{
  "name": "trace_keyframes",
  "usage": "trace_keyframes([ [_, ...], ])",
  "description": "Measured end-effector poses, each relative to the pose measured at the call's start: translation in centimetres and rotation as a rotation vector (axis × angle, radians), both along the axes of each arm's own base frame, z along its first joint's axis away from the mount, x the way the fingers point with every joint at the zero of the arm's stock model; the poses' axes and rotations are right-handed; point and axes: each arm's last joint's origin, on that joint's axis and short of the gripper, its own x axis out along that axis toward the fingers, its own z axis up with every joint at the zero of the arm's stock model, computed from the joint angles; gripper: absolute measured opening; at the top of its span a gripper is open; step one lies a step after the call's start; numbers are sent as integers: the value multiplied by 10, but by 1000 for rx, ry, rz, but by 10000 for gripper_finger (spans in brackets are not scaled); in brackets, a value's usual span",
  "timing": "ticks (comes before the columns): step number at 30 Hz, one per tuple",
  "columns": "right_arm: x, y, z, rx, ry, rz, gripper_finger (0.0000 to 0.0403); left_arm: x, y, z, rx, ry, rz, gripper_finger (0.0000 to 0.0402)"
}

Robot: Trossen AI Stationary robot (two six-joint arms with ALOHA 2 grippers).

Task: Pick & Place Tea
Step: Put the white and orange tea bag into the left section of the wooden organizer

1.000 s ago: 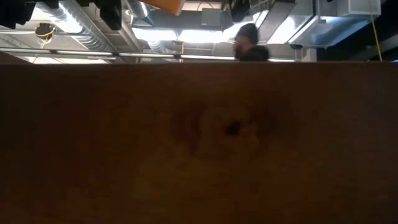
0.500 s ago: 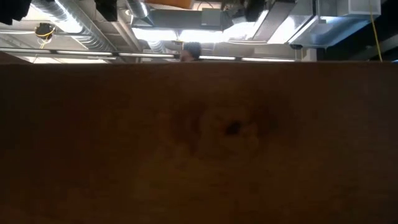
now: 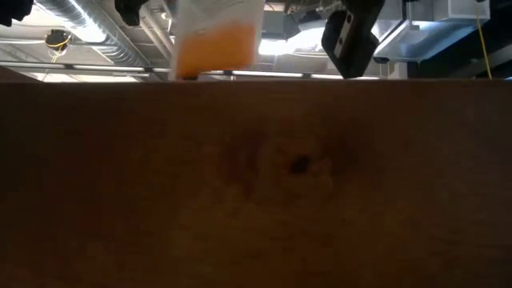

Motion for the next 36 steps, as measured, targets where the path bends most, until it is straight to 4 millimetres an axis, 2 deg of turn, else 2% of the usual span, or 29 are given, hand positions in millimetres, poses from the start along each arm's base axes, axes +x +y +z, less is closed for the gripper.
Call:
trace_keyframes([
  [7,21,19,0,15,-8,86,0,0,0,0,-21,-2,-6,132],
  [15,28,37,-11,-100,169,72,0,1,-1,-2,-40,10,-18,132],
  [21,26,40,-17,-220,175,12,2,1,-1,-4,-34,23,-19,135],
  [36,26,41,-32,-251,229,27,5,1,-1,-6,-26,42,-19,131],
])
